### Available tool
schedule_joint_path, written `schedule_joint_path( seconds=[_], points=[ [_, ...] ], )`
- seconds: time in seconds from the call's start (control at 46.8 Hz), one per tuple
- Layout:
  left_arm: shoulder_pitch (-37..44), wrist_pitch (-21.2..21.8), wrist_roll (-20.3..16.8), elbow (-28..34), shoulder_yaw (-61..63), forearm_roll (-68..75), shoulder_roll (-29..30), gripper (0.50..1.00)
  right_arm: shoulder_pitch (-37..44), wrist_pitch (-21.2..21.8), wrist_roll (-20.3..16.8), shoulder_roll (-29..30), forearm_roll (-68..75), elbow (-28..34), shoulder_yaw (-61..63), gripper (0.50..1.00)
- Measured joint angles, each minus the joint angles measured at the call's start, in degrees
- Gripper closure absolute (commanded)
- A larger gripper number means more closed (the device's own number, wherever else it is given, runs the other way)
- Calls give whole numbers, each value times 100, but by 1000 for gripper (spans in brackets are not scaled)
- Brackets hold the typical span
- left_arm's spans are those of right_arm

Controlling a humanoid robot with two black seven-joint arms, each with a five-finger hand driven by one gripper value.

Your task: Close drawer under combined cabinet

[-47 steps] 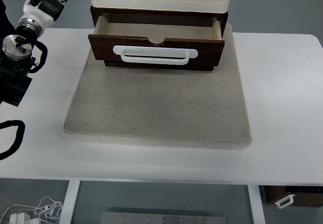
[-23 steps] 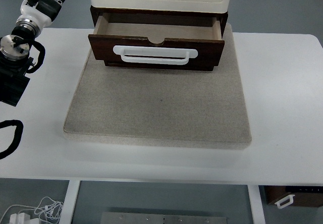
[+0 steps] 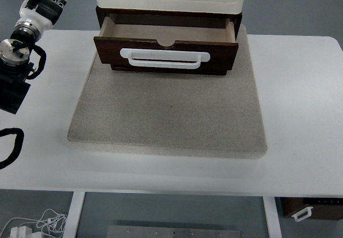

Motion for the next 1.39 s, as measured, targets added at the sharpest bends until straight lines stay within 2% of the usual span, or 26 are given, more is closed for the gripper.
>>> schedule_joint_path(
  seconds=[0.299, 0.535, 0.791, 1.091, 1.39],
  points=[
    [-100, -31, -25, -128, 81, 46, 51, 500, 0, 0, 0, 0, 0, 1, -2, 548],
    [-171, -32, -34, -634, 84, 60, 565, 500, 1, 0, 0, 0, 0, 0, -2, 548],
    [-829, -161, -113, -855, 151, 240, 1124, 500, 0, 0, 0, 0, 0, -1, -1, 548],
    [-996, -198, -133, -2007, 158, 694, 1558, 500, 0, 0, 0, 0, 0, 0, -1, 548],
    [-1018, -216, -194, -3460, 136, 987, 2021, 500, 0, 0, 1, 0, 0, 3, -1, 548]
  ],
)
